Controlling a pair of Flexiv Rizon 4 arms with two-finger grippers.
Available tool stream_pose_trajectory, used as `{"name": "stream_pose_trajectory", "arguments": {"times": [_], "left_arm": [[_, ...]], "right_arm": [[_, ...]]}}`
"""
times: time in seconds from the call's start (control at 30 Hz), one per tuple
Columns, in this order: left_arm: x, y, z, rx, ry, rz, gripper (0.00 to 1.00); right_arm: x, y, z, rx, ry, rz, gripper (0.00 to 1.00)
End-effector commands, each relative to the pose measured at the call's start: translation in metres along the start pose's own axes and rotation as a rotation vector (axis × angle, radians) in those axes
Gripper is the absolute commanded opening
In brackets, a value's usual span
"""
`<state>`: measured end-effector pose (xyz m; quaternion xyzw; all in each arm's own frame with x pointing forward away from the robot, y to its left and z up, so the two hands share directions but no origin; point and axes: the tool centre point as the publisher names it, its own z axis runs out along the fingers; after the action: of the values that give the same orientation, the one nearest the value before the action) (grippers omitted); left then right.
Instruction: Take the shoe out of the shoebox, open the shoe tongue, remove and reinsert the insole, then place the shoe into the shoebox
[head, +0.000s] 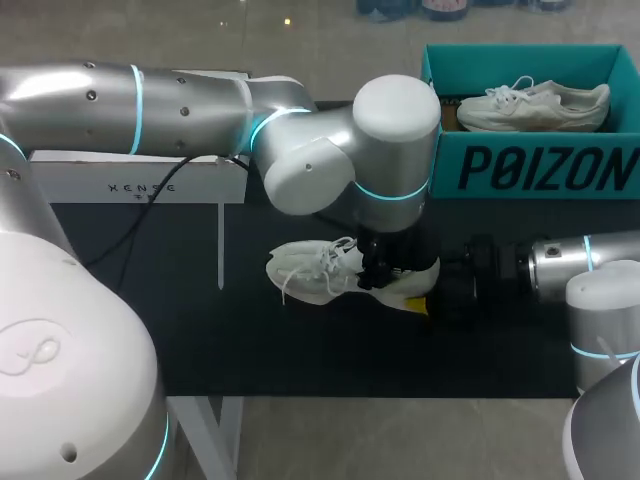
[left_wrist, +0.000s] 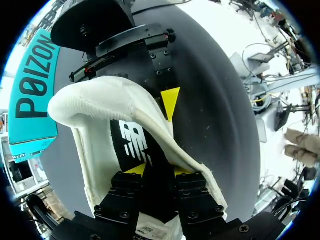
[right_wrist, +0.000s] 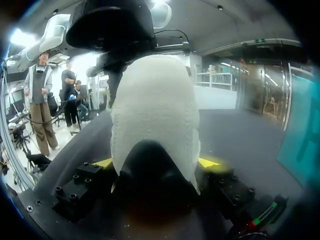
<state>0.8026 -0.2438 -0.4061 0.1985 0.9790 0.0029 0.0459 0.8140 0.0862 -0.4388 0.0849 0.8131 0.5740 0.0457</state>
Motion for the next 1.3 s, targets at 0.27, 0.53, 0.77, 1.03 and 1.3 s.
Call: {"name": "stream_pose_trajectory", "arguments": {"times": [0.27, 0.53, 0.77, 1.03, 1.3], "left_arm": [[0.002, -0.004, 0.025, 0.001, -0.050, -0.014, 0.00], [-0.001, 0.003, 0.011, -0.022, -0.111, -0.053, 0.00], [-0.001, 0.005, -0.005, -0.037, -0.167, -0.070, 0.00], [0.001, 0.009, -0.026, -0.045, -0.222, -0.087, 0.00], [0.004, 0.016, -0.042, -0.040, -0.262, -0.114, 0.00]], "right_arm": [[0.000, -0.004, 0.004, 0.002, -0.001, 0.003, 0.00], [0.000, -0.004, 0.004, 0.002, -0.001, 0.003, 0.00], [0.000, -0.004, 0.004, 0.002, -0.001, 0.003, 0.00], [0.000, -0.004, 0.004, 0.002, -0.001, 0.003, 0.00], [0.000, -0.004, 0.004, 0.002, -0.001, 0.003, 0.00]]}}
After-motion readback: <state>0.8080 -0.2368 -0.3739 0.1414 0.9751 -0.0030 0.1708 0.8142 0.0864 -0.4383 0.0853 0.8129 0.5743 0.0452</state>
